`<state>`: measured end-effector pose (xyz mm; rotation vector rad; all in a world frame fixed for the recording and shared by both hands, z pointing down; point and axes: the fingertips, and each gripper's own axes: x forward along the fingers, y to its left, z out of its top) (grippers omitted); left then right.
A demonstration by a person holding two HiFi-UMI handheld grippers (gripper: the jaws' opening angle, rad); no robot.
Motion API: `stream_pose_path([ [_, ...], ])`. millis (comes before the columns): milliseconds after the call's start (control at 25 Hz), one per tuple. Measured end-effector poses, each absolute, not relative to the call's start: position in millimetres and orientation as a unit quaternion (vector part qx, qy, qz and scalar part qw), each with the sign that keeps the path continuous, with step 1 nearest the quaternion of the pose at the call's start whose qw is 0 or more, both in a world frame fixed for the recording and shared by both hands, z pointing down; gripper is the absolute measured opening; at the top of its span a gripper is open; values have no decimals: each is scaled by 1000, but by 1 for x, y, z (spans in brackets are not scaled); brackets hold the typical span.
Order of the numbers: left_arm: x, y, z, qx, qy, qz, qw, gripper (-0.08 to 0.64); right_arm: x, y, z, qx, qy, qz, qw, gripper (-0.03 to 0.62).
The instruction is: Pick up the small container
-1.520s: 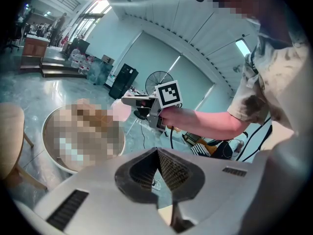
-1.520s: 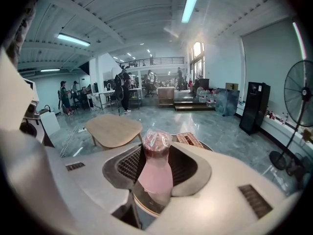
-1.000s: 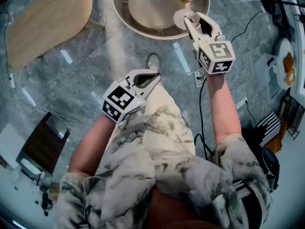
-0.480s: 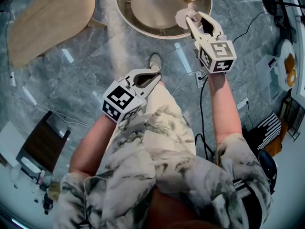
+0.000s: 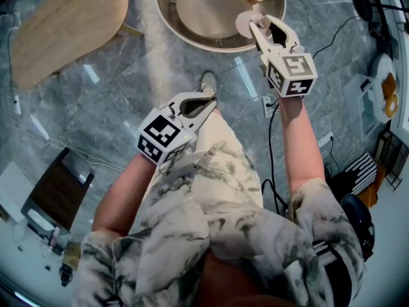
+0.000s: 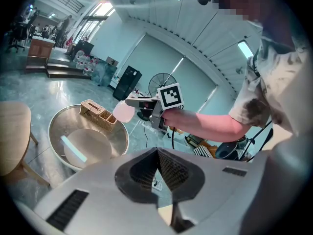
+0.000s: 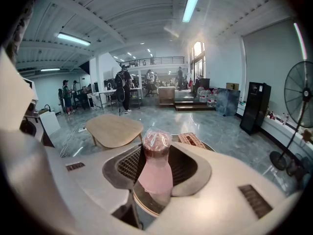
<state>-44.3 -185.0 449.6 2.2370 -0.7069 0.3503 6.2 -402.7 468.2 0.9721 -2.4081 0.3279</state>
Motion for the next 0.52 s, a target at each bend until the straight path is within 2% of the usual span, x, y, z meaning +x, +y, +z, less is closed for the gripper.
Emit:
stream_pose_path([
  [520,-46,-187,450,871,-282,136,378,23,1,-406,474,348,-891,119,266,158],
])
